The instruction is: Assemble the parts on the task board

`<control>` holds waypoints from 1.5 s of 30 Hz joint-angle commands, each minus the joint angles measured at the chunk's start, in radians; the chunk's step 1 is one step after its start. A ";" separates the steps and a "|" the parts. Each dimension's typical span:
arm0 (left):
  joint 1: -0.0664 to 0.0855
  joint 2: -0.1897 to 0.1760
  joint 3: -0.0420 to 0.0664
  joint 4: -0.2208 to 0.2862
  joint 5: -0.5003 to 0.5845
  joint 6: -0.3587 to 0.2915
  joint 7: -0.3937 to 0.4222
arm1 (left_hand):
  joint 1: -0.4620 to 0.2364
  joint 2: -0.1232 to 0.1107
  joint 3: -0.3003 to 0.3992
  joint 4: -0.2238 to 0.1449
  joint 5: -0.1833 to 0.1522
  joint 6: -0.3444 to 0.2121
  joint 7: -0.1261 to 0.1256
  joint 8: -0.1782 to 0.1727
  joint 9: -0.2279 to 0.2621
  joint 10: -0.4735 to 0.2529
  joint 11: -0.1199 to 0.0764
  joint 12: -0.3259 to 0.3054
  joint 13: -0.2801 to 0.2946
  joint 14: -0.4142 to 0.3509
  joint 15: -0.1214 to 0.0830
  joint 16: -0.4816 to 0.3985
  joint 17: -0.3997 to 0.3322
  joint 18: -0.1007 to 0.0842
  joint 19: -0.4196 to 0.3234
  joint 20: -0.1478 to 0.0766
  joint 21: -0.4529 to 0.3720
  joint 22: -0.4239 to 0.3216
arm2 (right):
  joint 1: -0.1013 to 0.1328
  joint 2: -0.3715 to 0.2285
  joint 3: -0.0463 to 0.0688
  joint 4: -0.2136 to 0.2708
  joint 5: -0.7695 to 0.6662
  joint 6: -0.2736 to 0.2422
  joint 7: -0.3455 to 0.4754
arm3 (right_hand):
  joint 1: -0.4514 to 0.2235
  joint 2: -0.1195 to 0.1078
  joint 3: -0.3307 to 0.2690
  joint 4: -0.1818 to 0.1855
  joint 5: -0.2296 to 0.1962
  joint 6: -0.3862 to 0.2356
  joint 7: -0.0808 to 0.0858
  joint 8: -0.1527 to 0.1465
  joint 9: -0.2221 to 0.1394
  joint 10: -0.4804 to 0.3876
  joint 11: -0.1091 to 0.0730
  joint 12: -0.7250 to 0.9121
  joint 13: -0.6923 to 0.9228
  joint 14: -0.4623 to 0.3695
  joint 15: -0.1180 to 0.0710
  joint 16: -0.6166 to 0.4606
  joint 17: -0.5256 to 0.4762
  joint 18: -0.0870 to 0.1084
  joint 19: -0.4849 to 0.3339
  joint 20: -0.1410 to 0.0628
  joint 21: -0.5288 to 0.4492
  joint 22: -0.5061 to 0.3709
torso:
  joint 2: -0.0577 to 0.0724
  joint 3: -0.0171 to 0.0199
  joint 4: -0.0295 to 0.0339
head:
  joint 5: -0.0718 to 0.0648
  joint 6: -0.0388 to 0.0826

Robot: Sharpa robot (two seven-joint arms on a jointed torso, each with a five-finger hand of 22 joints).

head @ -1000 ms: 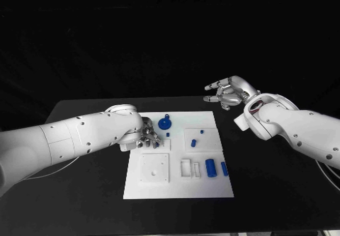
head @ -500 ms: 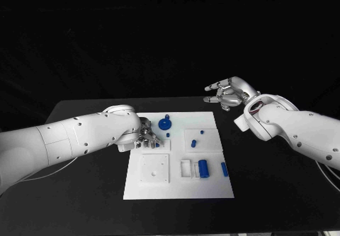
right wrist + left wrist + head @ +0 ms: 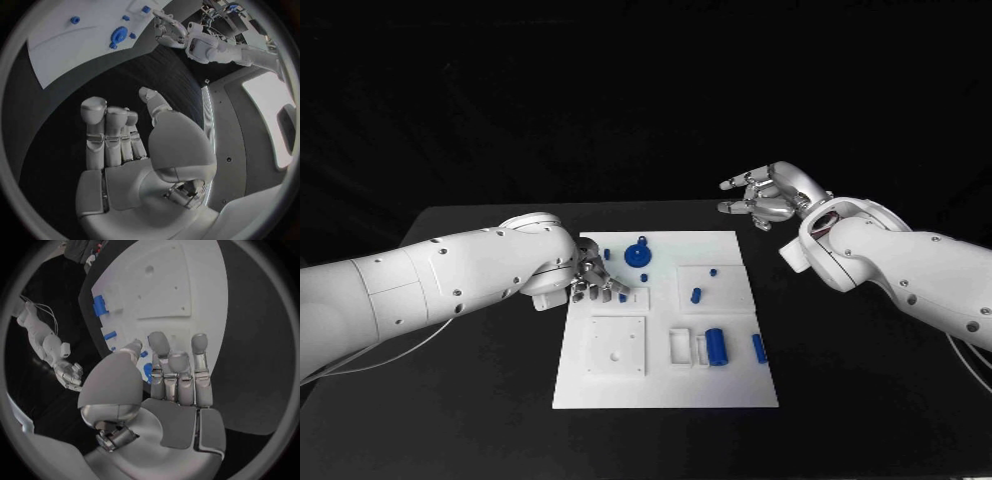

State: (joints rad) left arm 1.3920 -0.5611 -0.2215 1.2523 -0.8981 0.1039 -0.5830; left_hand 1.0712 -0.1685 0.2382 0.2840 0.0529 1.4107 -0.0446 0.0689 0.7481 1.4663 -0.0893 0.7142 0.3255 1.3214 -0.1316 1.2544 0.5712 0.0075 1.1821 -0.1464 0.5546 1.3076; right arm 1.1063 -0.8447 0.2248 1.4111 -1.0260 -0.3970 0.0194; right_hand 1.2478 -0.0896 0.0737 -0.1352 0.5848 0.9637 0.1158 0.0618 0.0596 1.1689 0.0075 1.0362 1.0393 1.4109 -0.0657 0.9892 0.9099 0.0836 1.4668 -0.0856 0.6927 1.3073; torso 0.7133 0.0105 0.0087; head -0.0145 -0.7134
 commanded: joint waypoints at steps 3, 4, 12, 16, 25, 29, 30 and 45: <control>0.017 -0.019 0.019 0.002 0.083 -0.027 0.023 | 0.045 0.040 -0.004 -0.058 0.002 -0.098 0.026 -0.004 -0.115 0.037 0.012 -0.066 -0.011 -0.021 0.002 -0.041 -0.032 -0.007 -0.006 0.002 -0.033 0.002 | -0.002 0.000 0.001 -0.003 0.006 0.011 0.011 | -0.012 0.002 0.001 0.004 0.005 0.007 0.002 -0.002 0.001 -0.004 -0.001 -0.003 -0.001 0.000 -0.001 -0.001 0.001 0.019 0.046 0.000 0.000 0.084 | 0.001 0.0004 0.0000 | 0.006 0.011; 0.021 -0.023 0.022 -0.002 0.090 -0.032 0.025 | 0.047 0.053 -0.008 -0.083 0.011 -0.128 0.036 -0.002 -0.172 0.041 0.019 -0.081 -0.008 -0.019 0.006 -0.047 -0.041 -0.007 -0.001 0.005 -0.045 0.000 | -0.002 0.000 0.001 -0.004 0.007 0.011 0.011 | -0.012 0.002 0.001 0.004 0.005 0.007 0.002 -0.002 0.001 -0.004 -0.001 -0.003 -0.001 0.000 -0.001 -0.001 0.001 0.019 0.046 0.000 0.000 0.084 | 0.001 0.0007 -0.0003 | 0.007 0.014; 0.050 -0.018 0.036 -0.079 0.121 -0.058 0.048 | 0.051 0.092 -0.029 -0.149 0.034 -0.193 0.065 -0.003 -0.344 0.026 0.036 -0.192 -0.012 -0.037 0.023 -0.111 -0.095 -0.007 0.008 0.020 -0.131 -0.016 | -0.002 0.000 0.001 -0.013 0.013 0.013 0.010 | -0.011 0.003 0.001 0.006 0.006 0.007 0.002 -0.002 0.001 -0.003 -0.001 -0.002 -0.001 0.000 -0.001 -0.001 0.000 0.019 0.045 0.000 0.001 0.084 | 0.003 0.0010 -0.0025 | 0.014 0.032; 0.059 0.005 0.038 -0.142 0.125 -0.064 0.060 | 0.048 0.098 -0.043 -0.156 0.033 -0.264 0.088 0.014 -0.426 0.018 0.048 -0.243 -0.022 -0.047 0.036 -0.137 -0.111 -0.004 0.012 0.031 -0.176 -0.031 | -0.002 -0.001 0.001 -0.015 0.014 0.014 0.010 | -0.011 0.003 0.001 0.006 0.006 0.007 0.002 -0.002 0.001 -0.003 -0.001 -0.002 -0.001 0.000 -0.001 -0.001 0.000 0.019 0.045 0.000 0.001 0.084 | 0.005 0.0006 -0.0026 | 0.016 0.034; 0.066 0.104 0.038 -0.331 0.099 -0.017 0.082 | 0.029 0.085 -0.043 -0.128 0.021 -0.373 0.100 0.192 -0.576 0.018 0.054 -0.262 0.010 -0.055 0.041 -0.128 -0.111 -0.003 0.041 0.036 -0.249 0.018 | -0.002 0.000 0.001 -0.009 0.015 0.013 0.010 | -0.011 0.003 0.003 0.005 0.008 0.008 0.002 -0.002 0.001 -0.003 -0.001 -0.001 0.000 0.000 -0.001 -0.001 0.000 0.019 0.045 0.000 0.002 0.084 | 0.020 0.0027 -0.0106 | 0.027 0.046; 0.066 0.142 0.038 -0.398 0.086 0.017 0.093 | 0.014 0.073 -0.040 -0.114 0.016 -0.391 0.098 0.239 -0.579 0.012 0.054 -0.256 0.020 -0.058 0.041 -0.120 -0.111 -0.005 0.045 0.036 -0.261 0.020 | -0.002 0.002 0.001 -0.004 0.015 0.014 0.010 | -0.011 0.003 0.003 0.005 0.008 0.008 0.002 -0.002 0.001 -0.003 -0.001 -0.001 0.000 0.000 -0.001 -0.001 0.000 0.019 0.045 0.000 0.002 0.084 | 0.030 0.0029 -0.0165 | 0.030 0.052; 0.065 0.151 0.038 -0.413 0.081 0.026 0.096 | 0.013 0.071 -0.039 -0.113 0.016 -0.397 0.098 0.252 -0.575 0.010 0.054 -0.255 0.022 -0.059 0.040 -0.119 -0.112 -0.005 0.046 0.036 -0.263 0.020 | -0.002 0.002 0.001 -0.003 0.015 0.014 0.010 | -0.012 0.002 0.005 0.007 0.008 0.005 0.002 -0.002 0.001 -0.003 -0.001 -0.001 0.000 0.000 -0.001 -0.001 0.000 0.019 0.045 0.000 0.002 0.084 | 0.032 0.0031 -0.0175 | 0.031 0.053; 0.047 0.214 0.031 -0.523 -0.009 0.115 0.128 | -0.012 0.035 -0.031 -0.073 0.012 -0.486 0.072 0.471 -0.281 -0.015 0.043 -0.209 0.052 -0.073 0.036 -0.073 -0.110 -0.007 0.033 0.032 -0.231 0.022 | -0.002 0.000 0.001 0.012 0.015 0.012 0.011 | -0.012 0.002 0.005 0.007 0.008 0.005 0.002 -0.002 0.001 -0.003 -0.001 -0.001 0.000 0.000 -0.001 -0.001 0.000 0.019 0.045 0.000 0.002 0.084 | 0.060 0.0069 -0.0248 | 0.038 0.068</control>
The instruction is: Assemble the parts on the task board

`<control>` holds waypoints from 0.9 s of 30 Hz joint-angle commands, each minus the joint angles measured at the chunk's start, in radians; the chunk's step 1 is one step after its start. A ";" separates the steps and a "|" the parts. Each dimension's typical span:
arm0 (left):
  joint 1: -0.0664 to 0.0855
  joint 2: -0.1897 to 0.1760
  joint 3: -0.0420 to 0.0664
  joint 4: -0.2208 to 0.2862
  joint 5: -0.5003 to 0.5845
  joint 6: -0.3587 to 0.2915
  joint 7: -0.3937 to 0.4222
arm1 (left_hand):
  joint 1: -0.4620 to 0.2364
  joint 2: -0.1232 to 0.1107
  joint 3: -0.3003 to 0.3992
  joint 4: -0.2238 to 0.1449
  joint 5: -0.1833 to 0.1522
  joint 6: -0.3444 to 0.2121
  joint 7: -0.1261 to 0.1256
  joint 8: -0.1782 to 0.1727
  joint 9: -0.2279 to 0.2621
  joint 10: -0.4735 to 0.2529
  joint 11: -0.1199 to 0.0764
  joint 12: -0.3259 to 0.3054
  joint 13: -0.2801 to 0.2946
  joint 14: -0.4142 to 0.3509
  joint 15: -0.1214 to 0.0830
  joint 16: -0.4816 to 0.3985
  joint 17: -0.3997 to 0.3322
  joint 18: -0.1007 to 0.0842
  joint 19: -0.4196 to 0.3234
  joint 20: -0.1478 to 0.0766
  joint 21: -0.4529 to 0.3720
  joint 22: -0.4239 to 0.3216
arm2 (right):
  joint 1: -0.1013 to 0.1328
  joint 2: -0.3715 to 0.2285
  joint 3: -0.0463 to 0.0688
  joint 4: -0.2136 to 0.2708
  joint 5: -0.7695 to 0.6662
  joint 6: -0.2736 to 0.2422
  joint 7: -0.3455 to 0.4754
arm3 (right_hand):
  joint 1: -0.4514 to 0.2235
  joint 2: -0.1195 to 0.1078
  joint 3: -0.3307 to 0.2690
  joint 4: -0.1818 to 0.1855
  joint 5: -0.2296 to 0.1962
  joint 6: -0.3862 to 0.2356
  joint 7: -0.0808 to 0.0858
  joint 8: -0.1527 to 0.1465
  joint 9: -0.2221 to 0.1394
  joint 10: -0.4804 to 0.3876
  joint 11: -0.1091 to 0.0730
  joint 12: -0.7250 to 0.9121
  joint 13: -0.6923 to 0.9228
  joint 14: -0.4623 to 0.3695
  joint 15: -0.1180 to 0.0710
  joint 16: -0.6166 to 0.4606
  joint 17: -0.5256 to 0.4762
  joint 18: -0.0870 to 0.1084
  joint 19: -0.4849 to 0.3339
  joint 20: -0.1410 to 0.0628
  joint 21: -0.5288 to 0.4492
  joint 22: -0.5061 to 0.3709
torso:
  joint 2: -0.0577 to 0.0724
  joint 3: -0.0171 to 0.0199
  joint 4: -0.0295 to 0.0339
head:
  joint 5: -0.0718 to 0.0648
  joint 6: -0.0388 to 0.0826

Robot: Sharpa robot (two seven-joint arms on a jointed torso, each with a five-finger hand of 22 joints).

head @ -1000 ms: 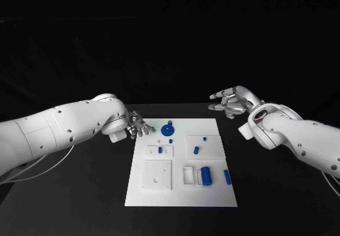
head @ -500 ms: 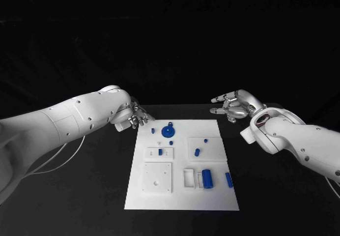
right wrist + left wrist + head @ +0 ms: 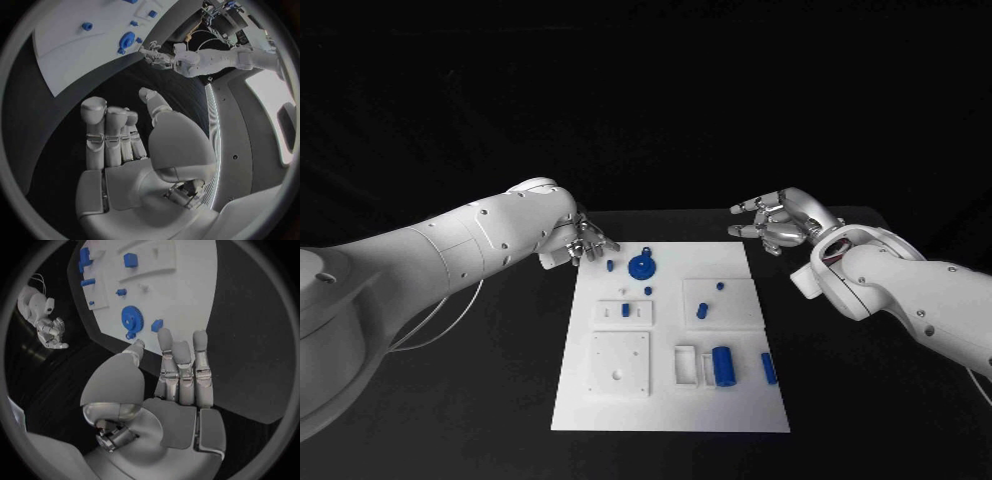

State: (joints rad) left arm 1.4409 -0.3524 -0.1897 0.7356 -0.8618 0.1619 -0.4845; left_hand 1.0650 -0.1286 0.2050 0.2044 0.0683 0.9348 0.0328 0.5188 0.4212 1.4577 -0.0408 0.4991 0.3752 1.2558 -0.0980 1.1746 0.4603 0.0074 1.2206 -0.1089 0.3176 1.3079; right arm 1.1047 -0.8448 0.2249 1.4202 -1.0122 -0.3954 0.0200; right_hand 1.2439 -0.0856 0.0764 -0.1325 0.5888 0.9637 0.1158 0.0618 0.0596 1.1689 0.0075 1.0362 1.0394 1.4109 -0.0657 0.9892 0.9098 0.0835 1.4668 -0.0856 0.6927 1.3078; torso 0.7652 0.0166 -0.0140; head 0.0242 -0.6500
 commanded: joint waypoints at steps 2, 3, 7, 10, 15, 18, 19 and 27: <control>-0.003 0.008 -0.001 -0.011 -0.051 0.067 0.034 | -0.011 -0.008 0.002 0.013 -0.007 -0.016 -0.009 0.027 0.114 -0.009 -0.004 0.012 0.006 -0.010 0.000 0.013 0.000 -0.007 -0.009 -0.006 0.016 0.022 | 0.000 0.000 0.001 0.004 0.001 0.010 0.010 | -0.009 -0.002 0.002 0.004 0.004 0.005 0.002 -0.002 0.001 -0.003 -0.001 -0.001 0.000 0.000 -0.001 -0.001 0.000 0.019 0.046 0.000 0.002 0.084 | 0.010 0.0009 -0.0026 | -0.002 0.003; -0.004 0.009 -0.002 -0.012 -0.052 0.069 0.035 | -0.012 -0.009 0.002 0.013 -0.005 -0.014 -0.009 0.025 0.128 -0.009 -0.006 0.013 0.006 -0.010 0.001 0.014 -0.001 -0.007 -0.011 -0.005 0.018 0.021 | 0.000 0.000 0.001 0.004 0.001 0.010 0.010 | -0.009 -0.002 0.002 0.004 0.004 0.005 0.002 -0.002 0.001 -0.003 -0.001 -0.001 0.000 0.000 -0.001 -0.001 0.000 0.019 0.046 0.000 0.002 0.084 | 0.010 0.0002 -0.0026 | -0.003 0.006; -0.006 0.014 -0.003 -0.018 -0.061 0.077 0.040 | -0.015 -0.014 0.003 0.023 -0.006 -0.012 -0.010 0.009 0.169 -0.011 -0.006 0.016 0.006 -0.013 0.001 0.017 -0.004 -0.007 -0.014 -0.005 0.024 0.021 | 0.000 0.000 0.001 0.005 0.001 0.009 0.011 | -0.009 -0.003 0.003 0.006 0.006 0.004 0.002 -0.002 0.001 -0.002 -0.001 -0.001 0.000 0.001 -0.001 0.000 0.001 0.019 0.046 0.000 0.002 0.084 | 0.013 0.0002 -0.0032 | -0.004 0.004; -0.007 0.017 -0.004 -0.021 -0.069 0.083 0.043 | -0.017 -0.015 0.003 0.025 -0.006 -0.012 -0.009 0.002 0.172 -0.012 -0.005 0.016 0.006 -0.014 0.001 0.017 -0.005 -0.007 -0.015 -0.005 0.025 0.021 | 0.000 0.001 0.002 0.004 0.001 0.009 0.011 | -0.009 -0.003 0.003 0.006 0.006 0.004 0.002 -0.002 0.001 -0.002 -0.001 -0.001 0.000 0.001 -0.001 0.000 0.001 0.019 0.046 0.000 0.002 0.084 | 0.011 -0.0009 -0.0026 | -0.004 0.003; -0.008 0.019 -0.004 -0.021 -0.074 0.095 0.049 | -0.017 -0.010 0.004 0.023 -0.005 0.000 -0.011 -0.014 0.181 -0.011 -0.006 0.018 0.006 -0.015 0.001 0.021 -0.006 -0.007 -0.017 -0.005 0.027 0.021 | 0.000 0.001 0.002 0.004 0.001 0.009 0.011 | -0.009 -0.003 0.003 0.006 0.006 0.004 0.002 -0.002 0.001 -0.002 -0.001 -0.001 0.000 0.001 -0.001 0.000 0.001 0.019 0.046 0.000 0.002 0.084 | 0.012 -0.0005 -0.0010 | -0.005 0.002; -0.008 0.018 -0.004 -0.020 -0.071 0.099 0.050 | -0.016 -0.006 0.005 0.020 0.000 0.004 -0.011 -0.016 0.183 -0.011 -0.006 0.018 0.006 -0.015 0.001 0.021 -0.006 -0.007 -0.017 -0.005 0.028 0.021 | 0.000 0.001 0.002 0.003 0.001 0.009 0.011 | -0.009 -0.003 0.003 0.006 0.006 0.004 0.002 -0.002 0.001 -0.002 -0.001 -0.001 0.000 0.001 -0.001 0.000 0.001 0.019 0.046 0.000 0.002 0.084 | 0.012 -0.0009 -0.0010 | -0.005 0.002; -0.008 0.018 -0.005 -0.019 -0.069 0.100 0.051 | -0.017 -0.005 0.005 0.019 0.001 0.005 -0.011 -0.017 0.183 -0.010 -0.006 0.018 0.005 -0.015 0.001 0.022 -0.006 -0.007 -0.017 -0.005 0.028 0.021 | 0.000 0.002 0.002 0.003 0.001 0.009 0.011 | -0.009 -0.003 0.003 0.006 0.006 0.004 0.002 -0.002 0.001 -0.002 -0.001 -0.001 0.000 0.001 -0.001 0.000 0.001 0.019 0.046 0.000 0.002 0.084 | 0.012 -0.0011 -0.0006 | -0.004 0.002; -0.008 0.015 -0.005 -0.015 -0.061 0.115 0.053 | -0.022 -0.003 0.004 0.016 0.002 0.016 -0.013 -0.027 0.188 -0.009 -0.006 0.017 0.004 -0.017 0.000 0.023 -0.006 -0.007 -0.019 -0.006 0.030 0.021 | 0.000 0.003 0.002 0.000 0.001 0.010 0.011 | -0.008 -0.004 0.003 0.008 0.006 0.003 0.002 -0.002 0.001 -0.001 -0.001 0.000 0.000 0.002 -0.001 0.000 0.002 0.019 0.046 0.000 0.005 0.084 | 0.012 -0.0009 -0.0019 | -0.003 0.004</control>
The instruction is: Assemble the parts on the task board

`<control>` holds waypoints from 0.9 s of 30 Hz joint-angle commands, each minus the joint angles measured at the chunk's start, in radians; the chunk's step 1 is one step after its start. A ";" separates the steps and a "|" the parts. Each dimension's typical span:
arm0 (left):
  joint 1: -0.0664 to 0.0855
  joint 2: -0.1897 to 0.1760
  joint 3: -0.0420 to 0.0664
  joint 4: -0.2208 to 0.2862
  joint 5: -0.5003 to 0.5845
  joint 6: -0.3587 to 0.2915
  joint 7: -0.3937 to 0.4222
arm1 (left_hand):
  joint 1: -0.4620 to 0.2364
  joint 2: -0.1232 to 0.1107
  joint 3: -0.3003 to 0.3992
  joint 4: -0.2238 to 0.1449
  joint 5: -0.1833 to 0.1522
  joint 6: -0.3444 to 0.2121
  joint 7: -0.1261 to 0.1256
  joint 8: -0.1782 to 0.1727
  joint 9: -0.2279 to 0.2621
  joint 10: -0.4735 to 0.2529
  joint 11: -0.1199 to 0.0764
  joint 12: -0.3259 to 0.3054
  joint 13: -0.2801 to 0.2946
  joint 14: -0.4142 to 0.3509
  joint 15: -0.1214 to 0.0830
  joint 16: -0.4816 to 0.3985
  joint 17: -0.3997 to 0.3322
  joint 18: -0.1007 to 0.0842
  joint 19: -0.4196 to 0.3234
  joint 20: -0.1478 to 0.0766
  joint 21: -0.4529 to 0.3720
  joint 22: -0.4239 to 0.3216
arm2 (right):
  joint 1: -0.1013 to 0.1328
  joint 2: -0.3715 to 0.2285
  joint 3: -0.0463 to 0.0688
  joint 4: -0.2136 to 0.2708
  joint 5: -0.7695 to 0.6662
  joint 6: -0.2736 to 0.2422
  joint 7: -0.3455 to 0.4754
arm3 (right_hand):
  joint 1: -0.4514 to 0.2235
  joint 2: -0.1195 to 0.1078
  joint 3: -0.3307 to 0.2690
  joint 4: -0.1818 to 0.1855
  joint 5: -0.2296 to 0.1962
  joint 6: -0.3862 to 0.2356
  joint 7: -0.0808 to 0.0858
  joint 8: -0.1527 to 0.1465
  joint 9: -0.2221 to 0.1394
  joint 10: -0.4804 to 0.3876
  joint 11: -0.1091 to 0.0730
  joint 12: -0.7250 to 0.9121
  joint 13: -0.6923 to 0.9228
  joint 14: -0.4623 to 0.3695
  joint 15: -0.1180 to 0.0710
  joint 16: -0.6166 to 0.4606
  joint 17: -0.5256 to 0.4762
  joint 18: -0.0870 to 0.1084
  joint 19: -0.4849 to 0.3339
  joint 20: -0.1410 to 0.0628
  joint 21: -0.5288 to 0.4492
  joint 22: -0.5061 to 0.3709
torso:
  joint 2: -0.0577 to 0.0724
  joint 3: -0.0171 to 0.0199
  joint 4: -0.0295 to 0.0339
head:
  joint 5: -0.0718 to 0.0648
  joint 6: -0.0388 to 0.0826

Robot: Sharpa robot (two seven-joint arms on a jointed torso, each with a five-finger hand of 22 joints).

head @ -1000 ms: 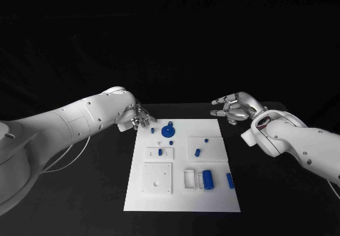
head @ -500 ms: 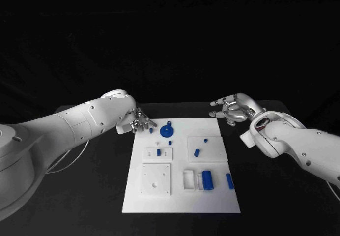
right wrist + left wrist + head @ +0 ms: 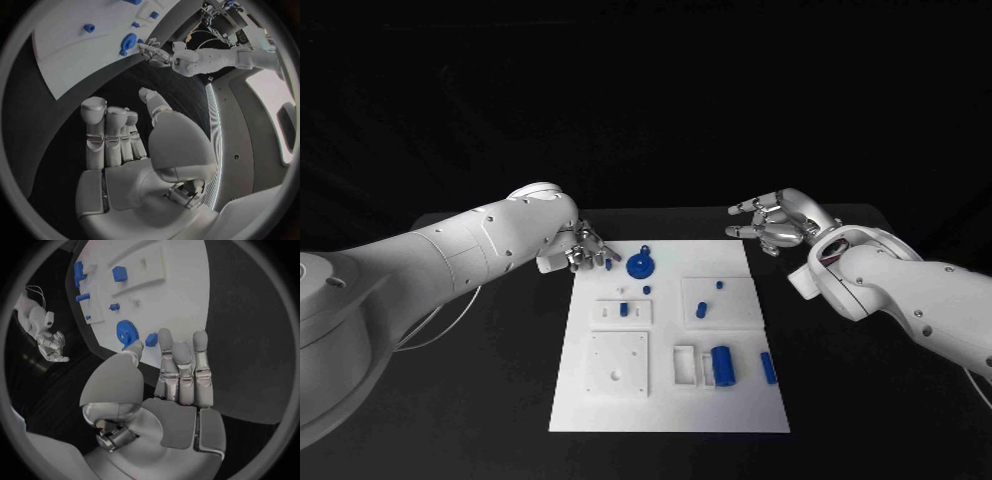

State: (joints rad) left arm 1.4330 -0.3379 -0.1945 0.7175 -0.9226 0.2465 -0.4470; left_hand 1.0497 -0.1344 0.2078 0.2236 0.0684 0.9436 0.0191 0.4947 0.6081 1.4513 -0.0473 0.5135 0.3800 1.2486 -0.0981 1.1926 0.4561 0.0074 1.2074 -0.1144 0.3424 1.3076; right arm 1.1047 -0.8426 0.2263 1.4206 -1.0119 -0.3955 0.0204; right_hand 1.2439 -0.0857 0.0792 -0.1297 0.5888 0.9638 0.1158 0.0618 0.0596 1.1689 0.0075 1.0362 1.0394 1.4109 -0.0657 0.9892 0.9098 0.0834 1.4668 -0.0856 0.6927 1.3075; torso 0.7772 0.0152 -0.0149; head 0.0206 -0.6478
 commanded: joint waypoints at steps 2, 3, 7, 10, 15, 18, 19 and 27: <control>0.000 -0.001 0.000 0.004 0.000 0.032 0.014 | -0.005 0.006 0.002 -0.005 0.006 0.010 0.000 -0.004 0.003 -0.002 0.000 0.003 -0.001 -0.009 0.000 0.006 -0.001 -0.007 -0.006 0.000 0.007 0.021 | 0.000 0.002 0.001 -0.001 0.001 0.010 0.010 | -0.008 -0.004 0.000 0.005 0.006 0.003 0.002 -0.002 0.001 -0.001 -0.001 0.000 0.000 0.002 -0.001 0.000 0.002 0.019 0.046 0.000 0.005 0.084 | 0.000 0.0001 -0.0009 | 0.001 0.002; 0.000 -0.001 0.000 0.003 0.000 0.035 0.013 | -0.005 0.008 0.001 -0.010 0.010 0.012 0.000 -0.005 0.005 -0.002 0.000 0.003 -0.001 -0.009 0.000 0.007 -0.001 -0.007 -0.006 0.000 0.007 0.022 | 0.000 0.002 0.001 -0.001 0.001 0.010 0.010 | -0.008 -0.004 0.000 0.005 0.006 0.003 0.002 -0.002 0.001 -0.001 -0.001 0.000 0.000 0.002 -0.001 0.000 0.002 0.019 0.046 0.000 0.005 0.084 | 0.000 0.0000 -0.0009 | 0.001 0.002; 0.000 -0.001 0.000 0.004 0.000 0.040 0.013 | -0.004 0.019 -0.001 -0.030 0.018 0.020 -0.002 -0.008 0.014 0.001 -0.001 0.004 0.000 -0.009 -0.001 0.009 0.000 -0.007 -0.007 -0.001 0.010 0.021 | 0.000 0.002 0.001 -0.002 0.001 0.010 0.010 | -0.008 -0.004 0.000 0.005 0.006 0.003 0.002 -0.002 0.001 -0.001 -0.001 0.000 0.000 0.002 -0.001 0.000 0.002 0.019 0.046 0.000 0.005 0.084 | 0.002 0.0006 0.0000 | -0.001 0.002; 0.000 -0.001 0.000 0.006 0.001 0.039 0.014 | -0.007 0.023 0.000 -0.033 0.024 0.023 -0.002 -0.014 0.016 0.002 -0.001 0.004 -0.001 -0.008 -0.001 0.010 0.000 -0.007 -0.007 -0.001 0.012 0.022 | 0.000 0.003 0.001 -0.003 0.001 0.010 0.010 | -0.008 -0.004 0.000 0.005 0.006 0.003 0.002 -0.002 0.001 -0.001 -0.001 0.000 0.000 0.002 -0.001 0.000 0.002 0.019 0.046 0.000 0.005 0.084 | 0.001 0.0008 -0.0003 | 0.000 0.003; 0.000 -0.001 0.000 0.010 0.005 0.040 0.016 | -0.009 0.028 -0.001 -0.039 0.030 0.025 -0.002 -0.021 0.020 0.002 -0.001 0.002 -0.002 -0.008 -0.001 0.009 0.000 -0.007 -0.008 -0.001 0.014 0.021 | 0.000 0.005 0.001 -0.005 0.001 0.011 0.010 | -0.008 -0.004 0.000 0.005 0.006 0.003 0.002 -0.002 0.001 -0.001 -0.001 0.000 0.000 0.002 -0.001 0.000 0.002 0.019 0.046 0.000 0.005 0.084 | 0.002 0.0007 -0.0010 | 0.000 0.003; 0.000 -0.002 0.000 0.011 0.007 0.039 0.019 | -0.004 0.053 -0.004 -0.056 0.030 0.025 -0.001 -0.028 0.021 0.003 0.000 0.000 -0.003 -0.009 -0.001 0.007 -0.001 -0.007 -0.009 -0.001 0.015 0.021 | 0.000 0.005 0.001 -0.006 0.001 0.011 0.010 | -0.008 -0.003 0.002 0.006 0.006 0.004 0.002 -0.002 0.001 0.000 -0.001 0.001 0.001 0.003 -0.001 0.002 0.003 0.019 0.047 0.000 0.008 0.085 | 0.002 0.0008 -0.0006 | 0.000 0.003; 0.000 -0.002 0.000 0.011 0.008 0.037 0.019 | -0.004 0.062 -0.010 -0.065 0.030 0.026 -0.001 -0.031 0.021 0.003 0.000 -0.001 -0.003 -0.009 -0.001 0.007 -0.001 -0.007 -0.009 -0.001 0.015 0.021 | 0.000 0.006 0.001 -0.007 0.001 0.011 0.010 | -0.008 -0.003 0.002 0.006 0.006 0.004 0.002 -0.002 0.001 0.000 -0.001 0.001 0.001 0.003 -0.001 0.002 0.003 0.019 0.047 0.000 0.008 0.085 | 0.002 0.0011 -0.0006 | -0.001 0.004; 0.000 -0.008 0.000 0.011 0.028 0.027 0.021 | 0.024 0.153 -0.047 -0.133 0.039 0.022 -0.002 -0.048 0.021 0.002 -0.001 -0.005 -0.005 -0.008 -0.002 0.004 -0.003 -0.007 -0.009 -0.001 0.014 0.021 | 0.000 0.008 0.001 -0.011 0.001 0.012 0.010 | -0.007 -0.003 0.003 0.005 0.006 0.004 0.002 -0.002 0.001 0.000 -0.001 0.001 0.001 0.003 -0.001 0.001 0.003 0.019 0.047 0.000 0.008 0.085 | 0.003 0.0011 -0.0002 | -0.003 0.001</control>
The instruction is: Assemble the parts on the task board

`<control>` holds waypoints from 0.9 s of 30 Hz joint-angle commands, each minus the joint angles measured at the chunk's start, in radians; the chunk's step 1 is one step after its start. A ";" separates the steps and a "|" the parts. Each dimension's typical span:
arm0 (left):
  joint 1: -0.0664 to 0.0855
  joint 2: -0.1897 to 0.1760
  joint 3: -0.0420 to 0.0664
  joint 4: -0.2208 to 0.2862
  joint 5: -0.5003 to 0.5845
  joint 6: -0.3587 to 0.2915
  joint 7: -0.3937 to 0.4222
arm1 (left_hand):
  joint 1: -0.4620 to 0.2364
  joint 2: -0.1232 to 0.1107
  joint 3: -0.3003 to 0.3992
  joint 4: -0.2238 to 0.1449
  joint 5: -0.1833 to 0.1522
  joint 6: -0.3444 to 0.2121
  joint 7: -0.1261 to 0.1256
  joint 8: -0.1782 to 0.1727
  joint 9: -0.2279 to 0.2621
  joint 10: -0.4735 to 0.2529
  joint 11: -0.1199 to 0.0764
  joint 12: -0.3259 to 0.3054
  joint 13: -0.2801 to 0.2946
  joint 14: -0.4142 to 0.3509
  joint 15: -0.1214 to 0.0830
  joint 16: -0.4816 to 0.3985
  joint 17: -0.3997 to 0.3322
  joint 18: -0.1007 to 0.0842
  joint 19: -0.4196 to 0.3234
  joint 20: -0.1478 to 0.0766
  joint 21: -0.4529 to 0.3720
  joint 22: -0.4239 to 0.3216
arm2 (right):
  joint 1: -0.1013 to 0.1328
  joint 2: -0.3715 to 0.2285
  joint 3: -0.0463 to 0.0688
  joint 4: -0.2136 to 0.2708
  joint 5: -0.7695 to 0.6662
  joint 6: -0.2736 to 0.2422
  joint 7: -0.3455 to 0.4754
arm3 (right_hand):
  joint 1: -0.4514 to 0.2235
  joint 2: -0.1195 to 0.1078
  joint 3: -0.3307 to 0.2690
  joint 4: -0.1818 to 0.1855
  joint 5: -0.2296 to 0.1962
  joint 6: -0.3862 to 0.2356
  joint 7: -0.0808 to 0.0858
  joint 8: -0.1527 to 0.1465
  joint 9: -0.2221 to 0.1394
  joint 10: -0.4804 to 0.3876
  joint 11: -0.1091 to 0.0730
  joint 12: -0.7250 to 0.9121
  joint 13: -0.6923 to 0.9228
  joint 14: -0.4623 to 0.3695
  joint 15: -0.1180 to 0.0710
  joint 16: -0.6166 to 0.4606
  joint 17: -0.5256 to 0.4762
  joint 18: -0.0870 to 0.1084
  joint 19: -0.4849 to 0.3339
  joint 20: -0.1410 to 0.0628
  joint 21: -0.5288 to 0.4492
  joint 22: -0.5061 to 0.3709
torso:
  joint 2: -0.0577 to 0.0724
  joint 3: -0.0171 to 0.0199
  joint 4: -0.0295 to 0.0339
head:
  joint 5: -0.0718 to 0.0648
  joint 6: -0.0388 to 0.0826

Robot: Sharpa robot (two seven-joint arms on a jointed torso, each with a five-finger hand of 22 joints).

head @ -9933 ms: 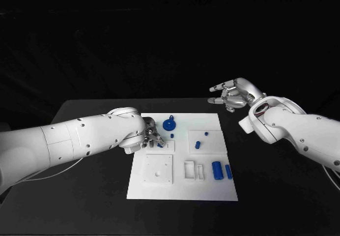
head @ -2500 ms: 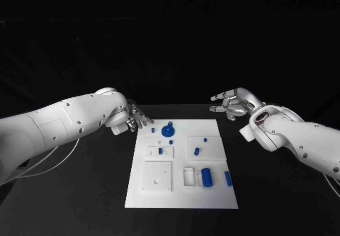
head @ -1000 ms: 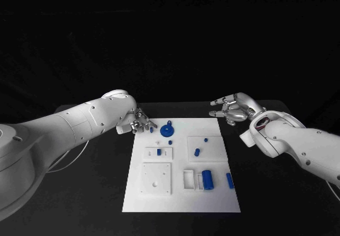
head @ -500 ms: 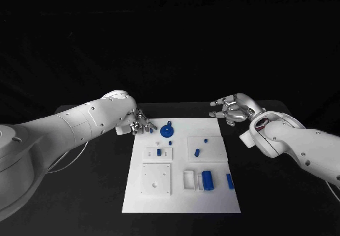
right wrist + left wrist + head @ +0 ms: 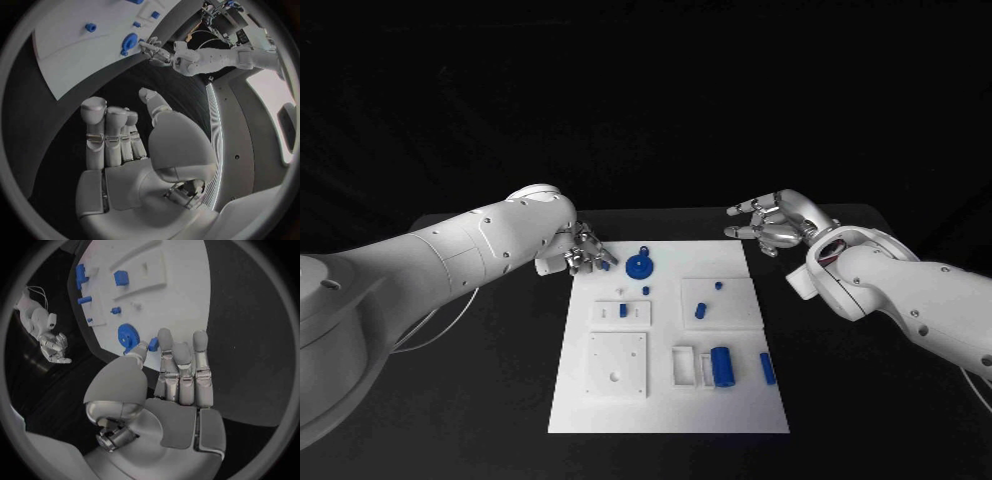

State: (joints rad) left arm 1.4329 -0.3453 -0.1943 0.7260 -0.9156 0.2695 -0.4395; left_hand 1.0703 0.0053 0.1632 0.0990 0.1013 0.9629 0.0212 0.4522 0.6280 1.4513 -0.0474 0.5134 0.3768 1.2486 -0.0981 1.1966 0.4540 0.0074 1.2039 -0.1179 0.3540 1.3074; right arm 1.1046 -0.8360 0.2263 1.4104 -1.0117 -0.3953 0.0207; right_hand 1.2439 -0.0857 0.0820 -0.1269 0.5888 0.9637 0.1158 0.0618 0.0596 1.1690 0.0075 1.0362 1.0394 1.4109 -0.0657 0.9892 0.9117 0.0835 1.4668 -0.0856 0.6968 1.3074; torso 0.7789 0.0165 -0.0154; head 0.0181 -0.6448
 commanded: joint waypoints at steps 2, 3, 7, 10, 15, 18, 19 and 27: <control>0.000 -0.001 0.000 0.004 0.027 0.004 0.014 | 0.005 0.027 -0.009 -0.017 0.009 0.002 -0.005 -0.006 0.001 0.002 -0.001 -0.005 -0.001 -0.009 -0.002 0.000 -0.001 -0.007 -0.006 0.002 0.002 0.021 | 0.000 0.003 0.001 -0.002 0.000 0.013 0.010 | -0.007 -0.003 0.001 0.003 0.006 0.004 0.002 -0.002 0.001 0.000 -0.001 0.001 0.001 0.003 -0.001 0.001 0.001 0.019 0.047 0.000 0.003 0.085 | 0.001 -0.0005 0.0003 | -0.001 -0.002; 0.000 -0.002 0.000 0.004 0.029 0.004 0.014 | 0.005 0.027 -0.009 -0.017 0.009 0.002 -0.005 -0.006 0.001 0.002 -0.001 -0.005 -0.001 -0.009 -0.002 0.000 -0.001 -0.007 -0.006 0.002 0.002 0.021 | 0.000 0.003 0.001 -0.003 0.000 0.013 0.010 | -0.007 -0.003 0.001 0.003 0.006 0.004 0.002 -0.002 0.001 0.000 -0.001 0.001 0.001 0.003 -0.001 0.001 0.001 0.019 0.047 0.000 0.003 0.085 | 0.001 -0.0008 0.0004 | -0.001 -0.002; 0.000 -0.002 0.000 0.006 0.037 0.004 0.015 | 0.011 0.038 -0.009 -0.027 0.013 0.001 -0.006 -0.005 0.004 0.002 -0.001 -0.005 -0.001 -0.008 -0.002 0.000 -0.001 -0.007 -0.006 0.002 0.002 0.021 | -0.001 0.005 0.001 -0.005 0.000 0.014 0.010 | -0.007 -0.003 0.001 0.003 0.006 0.004 0.002 -0.002 0.001 0.000 -0.001 0.001 0.001 0.003 -0.001 0.001 0.001 0.019 0.047 0.000 0.003 0.085 | 0.001 -0.0009 -0.0001 | 0.000 -0.003; 0.000 -0.003 0.001 0.007 0.042 0.005 0.016 | 0.023 0.046 -0.005 -0.039 0.019 0.001 -0.008 -0.001 0.009 0.003 -0.002 -0.005 -0.001 -0.008 -0.003 0.000 -0.001 -0.007 -0.005 0.001 0.002 0.021 | -0.001 0.006 0.001 -0.006 0.000 0.015 0.010 | -0.007 -0.003 0.001 0.003 0.006 0.004 0.002 -0.002 0.001 0.000 -0.001 0.001 0.001 0.003 -0.001 0.001 0.001 0.019 0.047 0.000 0.003 0.085 | 0.001 -0.0009 -0.0001 | 0.001 -0.004; 0.000 -0.003 0.001 0.009 0.056 0.005 0.016 | 0.041 0.051 0.002 -0.056 0.032 0.004 -0.011 0.004 0.015 0.005 -0.004 -0.005 -0.001 -0.007 -0.004 0.001 -0.001 -0.007 -0.005 0.001 0.003 0.021 | -0.001 0.007 0.001 -0.008 0.000 0.016 0.009 | -0.008 -0.003 0.003 0.002 0.006 0.002 0.002 -0.002 0.001 0.000 -0.001 0.001 0.002 0.003 -0.001 0.001 0.001 0.019 0.047 0.000 0.004 0.085 | 0.000 -0.0009 0.0001 | -0.001 -0.004; 0.000 -0.004 0.001 0.011 0.063 0.005 0.016 | 0.049 0.055 0.007 -0.062 0.039 0.002 -0.012 0.007 0.020 0.005 -0.004 -0.005 -0.001 -0.007 -0.004 0.002 0.000 -0.007 -0.005 0.000 0.003 0.021 | -0.001 0.008 0.001 -0.009 0.000 0.016 0.008 | -0.008 -0.003 0.003 0.002 0.006 0.002 0.002 -0.002 0.001 0.000 -0.001 0.001 0.002 0.003 -0.001 0.001 0.001 0.019 0.047 0.000 0.004 0.085 | 0.000 -0.0010 0.0005 | -0.001 -0.004; 0.000 -0.005 0.001 0.012 0.067 0.005 0.016 | 0.054 0.057 0.010 -0.065 0.041 0.002 -0.012 0.008 0.021 0.006 -0.004 -0.004 -0.001 -0.007 -0.005 0.003 0.000 -0.007 -0.005 0.000 0.004 0.022 | -0.001 0.008 0.001 -0.009 0.000 0.017 0.008 | -0.008 -0.003 0.003 0.002 0.006 0.002 0.002 -0.002 0.001 0.000 -0.001 0.001 0.002 0.003 -0.001 0.001 0.001 0.019 0.047 0.000 0.004 0.085 | 0.000 -0.0012 0.0007 | -0.001 -0.004; 0.000 -0.013 0.002 0.021 0.091 -0.001 0.012 | 0.089 0.062 0.033 -0.079 0.056 0.006 -0.018 0.012 0.084 0.018 -0.008 -0.008 -0.002 -0.001 -0.008 0.004 0.006 -0.007 -0.003 -0.003 0.014 0.022 | -0.001 0.007 0.001 -0.009 0.000 0.017 0.008 | -0.008 -0.003 0.003 0.002 0.006 0.002 0.002 -0.002 0.001 0.000 -0.001 0.001 0.002 0.003 -0.001 0.001 0.001 0.019 0.047 0.000 0.004 0.085 | 0.000 -0.0010 0.0011 | -0.001 -0.003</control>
State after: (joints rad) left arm 1.4327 -0.3587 -0.1933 0.7434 -0.8518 0.2687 -0.4355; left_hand 1.1503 0.0661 0.1925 0.0206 0.1537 0.9688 0.0113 0.4675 0.7094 1.4591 -0.0545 0.5093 0.3751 1.2451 -0.1018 1.1965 0.4585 0.0074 1.2040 -0.1179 0.3655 1.3078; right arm 1.1046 -0.8292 0.2264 1.4006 -1.0117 -0.3925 0.0207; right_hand 1.2439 -0.0857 0.0819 -0.1269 0.5888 0.9638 0.1158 0.0618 0.0596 1.1689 0.0075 1.0362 1.0394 1.4109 -0.0657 0.9892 0.9116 0.0835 1.4668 -0.0856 0.6968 1.3074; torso 0.7789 0.0152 -0.0147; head 0.0168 -0.6478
